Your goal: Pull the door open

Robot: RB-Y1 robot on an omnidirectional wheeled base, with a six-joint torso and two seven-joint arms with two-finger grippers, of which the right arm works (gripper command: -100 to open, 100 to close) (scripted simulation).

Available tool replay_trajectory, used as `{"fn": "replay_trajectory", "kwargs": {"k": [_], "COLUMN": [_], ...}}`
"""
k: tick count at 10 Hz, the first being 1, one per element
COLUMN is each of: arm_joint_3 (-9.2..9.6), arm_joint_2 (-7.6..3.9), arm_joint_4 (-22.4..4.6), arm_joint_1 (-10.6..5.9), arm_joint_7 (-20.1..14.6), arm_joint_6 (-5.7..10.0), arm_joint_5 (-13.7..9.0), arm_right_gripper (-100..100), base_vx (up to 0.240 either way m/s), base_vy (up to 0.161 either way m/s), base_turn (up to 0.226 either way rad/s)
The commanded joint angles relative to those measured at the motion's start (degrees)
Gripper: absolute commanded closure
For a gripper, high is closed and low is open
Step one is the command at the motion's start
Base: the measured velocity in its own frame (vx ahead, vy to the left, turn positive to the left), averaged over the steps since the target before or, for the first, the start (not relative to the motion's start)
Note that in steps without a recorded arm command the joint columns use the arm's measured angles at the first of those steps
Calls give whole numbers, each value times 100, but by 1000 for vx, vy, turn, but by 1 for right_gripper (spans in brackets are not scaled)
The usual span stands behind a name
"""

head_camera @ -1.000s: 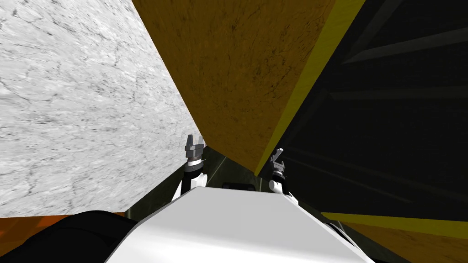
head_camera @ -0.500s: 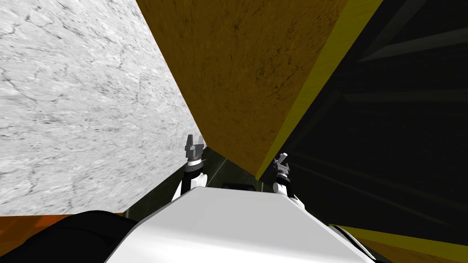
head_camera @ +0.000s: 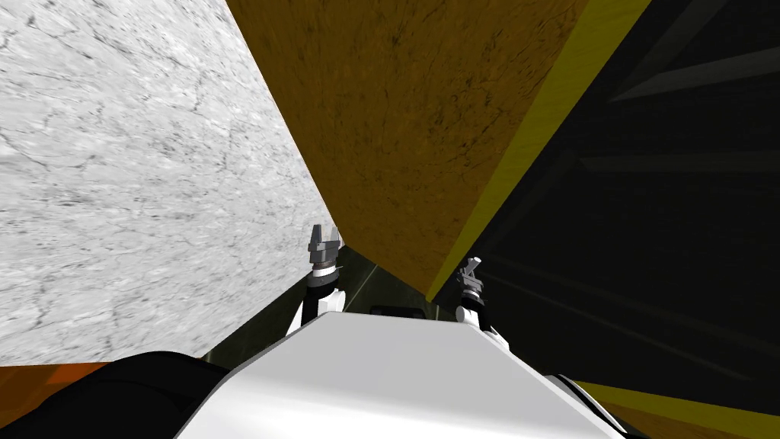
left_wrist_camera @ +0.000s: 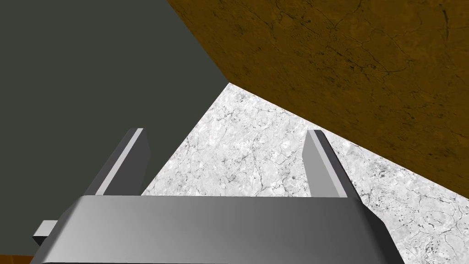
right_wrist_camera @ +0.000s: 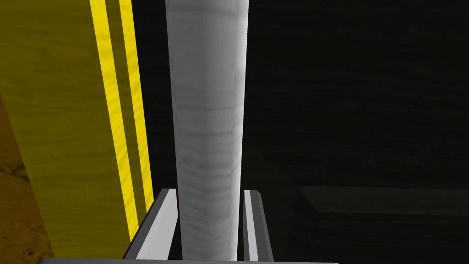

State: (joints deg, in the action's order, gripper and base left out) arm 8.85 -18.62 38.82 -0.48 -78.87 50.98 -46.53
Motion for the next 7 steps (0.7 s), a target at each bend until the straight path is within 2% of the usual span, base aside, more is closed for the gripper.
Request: {"fn": "replay_trajectory", "kwargs": {"k": [1,3,4,7], "arm_joint_3": [-5,-5,96,240], "arm_joint_2": [-9,-9,-28,-76], "arm_joint_4": [-3,-3,50,126], "arm_joint_1": [-6,-6,5,13], "arm_joint_7": [4,4,-51,-133], "arm_joint_6": [-11,-11,-23,-56], "arm_joint_5": [-2,-2,55,138], "arm_right_gripper": [100,100,100,100], "base_vx": [-1,0,-146,-193], "base_vy": [-5,0,-3,-14], "base_turn": [12,0,45,57]}}
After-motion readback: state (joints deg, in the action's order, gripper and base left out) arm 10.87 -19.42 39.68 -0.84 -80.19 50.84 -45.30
